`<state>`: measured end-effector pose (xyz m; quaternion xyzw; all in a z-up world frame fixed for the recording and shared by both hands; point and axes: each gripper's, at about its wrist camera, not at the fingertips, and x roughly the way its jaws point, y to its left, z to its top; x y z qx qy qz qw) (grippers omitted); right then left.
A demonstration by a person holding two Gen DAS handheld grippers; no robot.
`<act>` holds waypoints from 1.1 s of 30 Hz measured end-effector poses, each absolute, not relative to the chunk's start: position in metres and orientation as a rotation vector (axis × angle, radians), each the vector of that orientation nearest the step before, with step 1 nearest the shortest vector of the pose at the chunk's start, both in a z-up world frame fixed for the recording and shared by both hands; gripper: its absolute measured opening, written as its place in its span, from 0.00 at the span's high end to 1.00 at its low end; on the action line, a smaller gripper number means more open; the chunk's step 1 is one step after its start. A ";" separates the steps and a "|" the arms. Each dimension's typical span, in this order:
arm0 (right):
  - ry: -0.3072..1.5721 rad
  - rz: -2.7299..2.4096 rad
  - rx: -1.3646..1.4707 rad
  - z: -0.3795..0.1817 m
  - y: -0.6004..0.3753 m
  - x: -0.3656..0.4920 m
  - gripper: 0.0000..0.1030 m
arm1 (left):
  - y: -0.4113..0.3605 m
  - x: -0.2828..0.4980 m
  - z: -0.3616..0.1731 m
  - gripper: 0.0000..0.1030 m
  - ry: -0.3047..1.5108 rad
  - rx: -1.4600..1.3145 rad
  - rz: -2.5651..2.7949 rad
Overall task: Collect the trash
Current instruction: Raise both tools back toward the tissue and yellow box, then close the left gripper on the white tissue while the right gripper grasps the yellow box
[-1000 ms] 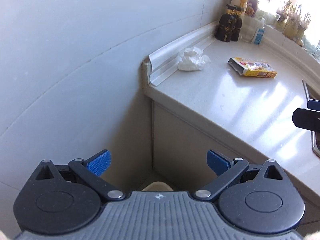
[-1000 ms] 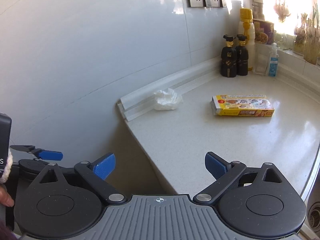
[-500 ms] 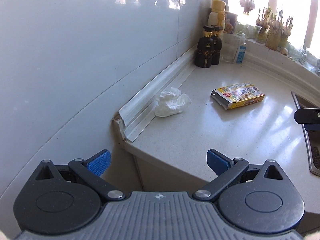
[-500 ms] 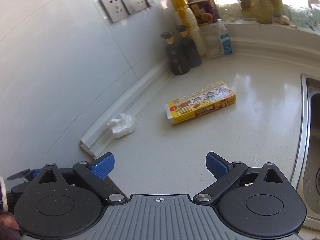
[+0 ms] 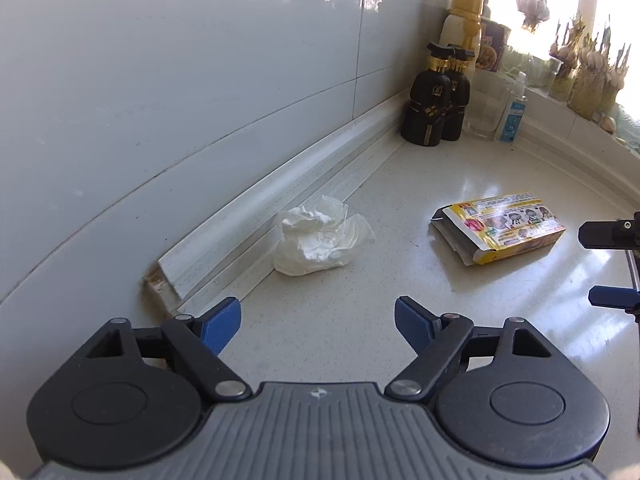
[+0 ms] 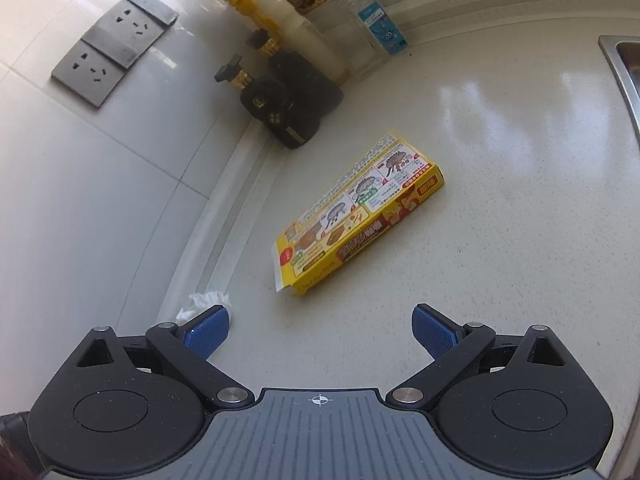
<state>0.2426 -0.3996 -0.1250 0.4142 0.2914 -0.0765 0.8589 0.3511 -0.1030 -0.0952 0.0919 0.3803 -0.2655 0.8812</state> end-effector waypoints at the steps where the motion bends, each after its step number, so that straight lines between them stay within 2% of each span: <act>1: 0.614 -0.157 0.876 -0.126 -0.405 0.249 0.04 | -0.108 0.355 -0.097 0.24 0.790 0.185 -0.547; 8: 0.618 -0.128 0.894 -0.140 -0.428 0.291 0.06 | -0.135 0.380 -0.109 0.36 0.791 0.133 -0.497; 12: 0.620 -0.112 0.913 -0.149 -0.436 0.318 0.10 | -0.139 0.389 -0.112 0.38 0.779 0.120 -0.474; 18: 0.603 -0.067 0.903 -0.148 -0.446 0.365 0.16 | -0.139 0.403 -0.119 0.51 0.795 0.082 -0.441; 20: 0.604 -0.051 0.897 -0.147 -0.447 0.379 0.19 | -0.139 0.405 -0.121 0.51 0.797 0.070 -0.438; 23: 0.601 -0.029 0.898 -0.147 -0.448 0.396 0.26 | -0.139 0.408 -0.125 0.53 0.797 0.069 -0.434; 27: 0.595 -0.006 0.940 -0.152 -0.448 0.412 0.40 | -0.139 0.411 -0.130 0.59 0.798 0.070 -0.421; 29: 0.592 0.006 0.983 -0.156 -0.447 0.418 0.46 | -0.138 0.410 -0.130 0.62 0.794 0.072 -0.416; 30: 0.587 0.008 0.998 -0.157 -0.446 0.419 0.53 | -0.138 0.411 -0.129 0.65 0.795 0.072 -0.416; 32: 0.561 0.004 1.024 -0.157 -0.444 0.420 0.56 | -0.141 0.413 -0.128 0.70 0.795 0.081 -0.419; 33: 0.540 0.021 1.051 -0.158 -0.444 0.419 0.63 | -0.141 0.412 -0.127 0.71 0.792 0.091 -0.416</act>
